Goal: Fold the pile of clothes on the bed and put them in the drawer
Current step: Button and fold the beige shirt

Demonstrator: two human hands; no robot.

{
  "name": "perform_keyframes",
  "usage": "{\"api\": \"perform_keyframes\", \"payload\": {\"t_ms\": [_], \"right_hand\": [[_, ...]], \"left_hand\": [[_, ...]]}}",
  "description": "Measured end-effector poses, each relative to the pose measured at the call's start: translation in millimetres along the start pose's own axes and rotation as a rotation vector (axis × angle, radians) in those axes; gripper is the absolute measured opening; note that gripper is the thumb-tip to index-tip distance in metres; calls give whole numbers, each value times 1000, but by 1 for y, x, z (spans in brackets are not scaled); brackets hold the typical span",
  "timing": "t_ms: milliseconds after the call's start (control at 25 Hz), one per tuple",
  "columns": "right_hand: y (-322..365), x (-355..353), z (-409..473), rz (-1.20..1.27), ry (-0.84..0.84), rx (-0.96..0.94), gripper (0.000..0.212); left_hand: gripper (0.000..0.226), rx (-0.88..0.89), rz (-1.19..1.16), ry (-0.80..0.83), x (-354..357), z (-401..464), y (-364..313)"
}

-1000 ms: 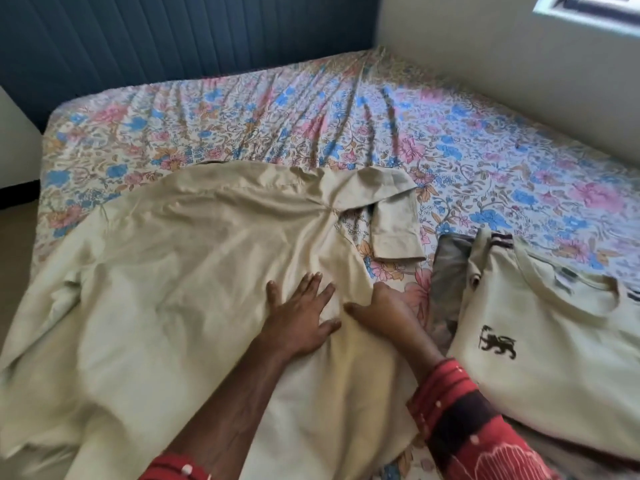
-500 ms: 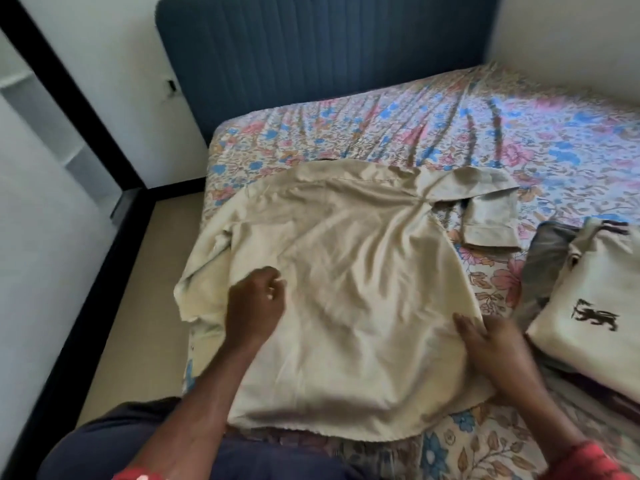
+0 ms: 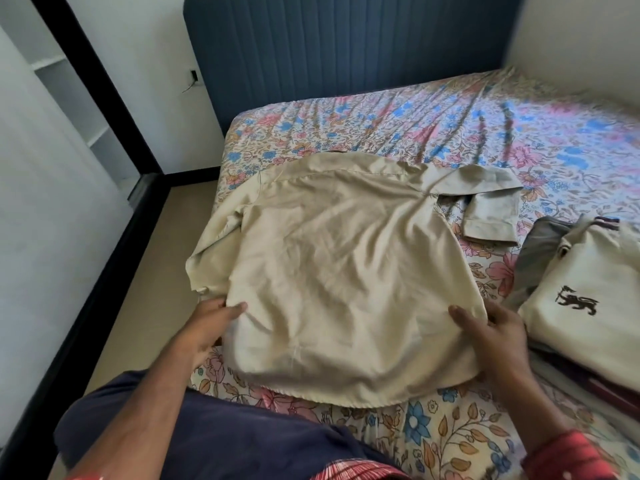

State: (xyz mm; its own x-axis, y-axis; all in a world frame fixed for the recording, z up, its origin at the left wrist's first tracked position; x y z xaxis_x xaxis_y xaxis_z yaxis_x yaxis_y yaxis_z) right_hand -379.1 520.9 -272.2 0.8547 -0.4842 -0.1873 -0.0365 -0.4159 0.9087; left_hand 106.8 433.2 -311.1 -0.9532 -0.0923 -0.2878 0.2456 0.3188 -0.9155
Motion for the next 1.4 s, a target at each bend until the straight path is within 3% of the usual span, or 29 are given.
{"api": "perform_keyframes", "payload": {"t_ms": [80, 200, 280, 360, 440, 520, 560, 640, 760, 840, 960, 1120, 1280, 1360, 1400], "right_hand": [[-1, -3, 3, -23, -9, 14, 21], [0, -9, 3, -164, -118, -6, 30], [9, -14, -5, -360, -201, -81, 36], [17, -8, -13, -653, -223, -152, 44], [18, -2, -22, -943, -237, -202, 49], [25, 2, -36, -1064, -299, -341, 48], [33, 8, -46, -1059, -315, -451, 43], [38, 36, -69, -1022, -107, -648, 33], [-11, 97, -98, -1298, 478, -749, 46], [-36, 110, -98, -1402, 535, -775, 44], [-22, 114, -88, -1304, 449, -811, 26], [33, 119, -65, -1092, 292, -821, 32], [74, 119, -48, -1058, -40, -827, 18], [80, 114, -68, -914, -125, -917, 26], [74, 117, -87, -849, -77, -1002, 20]], "left_hand": [[29, -44, -240, -19, 4, -7, 2], [21, -49, -209, -9, -1, -20, -5], [29, -22, 45, 48, -8, -22, -2], [41, 43, 483, 80, -20, -17, -2], [56, 219, 887, 39, -20, -14, -15], [54, 515, 981, 15, 6, -24, -44], [47, 636, 924, 85, 27, -33, -56], [39, 674, 757, 368, 75, -55, -64], [47, 672, 887, 722, 137, -90, -51], [57, 697, 992, 780, 156, -104, -43], [61, 744, 1100, 792, 165, -112, -41], [60, 745, 1083, 721, 166, -106, -48], [36, 669, 767, 458, 141, -67, -75], [27, 888, 912, 204, 127, -65, -101], [29, 1038, 993, 74, 126, -74, -112]]}}
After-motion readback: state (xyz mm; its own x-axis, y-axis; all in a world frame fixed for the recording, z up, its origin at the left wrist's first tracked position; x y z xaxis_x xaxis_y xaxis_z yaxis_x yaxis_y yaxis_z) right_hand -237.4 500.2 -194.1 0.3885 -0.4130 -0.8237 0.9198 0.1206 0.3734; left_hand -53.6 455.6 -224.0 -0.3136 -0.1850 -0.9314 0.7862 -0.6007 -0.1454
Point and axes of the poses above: each hand's wrist, its own z-axis towards the middle knuckle, its own x-axis out of the palm, y = z × x, the point moved 9 cm from there along z, towards the middle knuckle, and after that the axes turned 12 degrees about x, right-handed, at the moved point
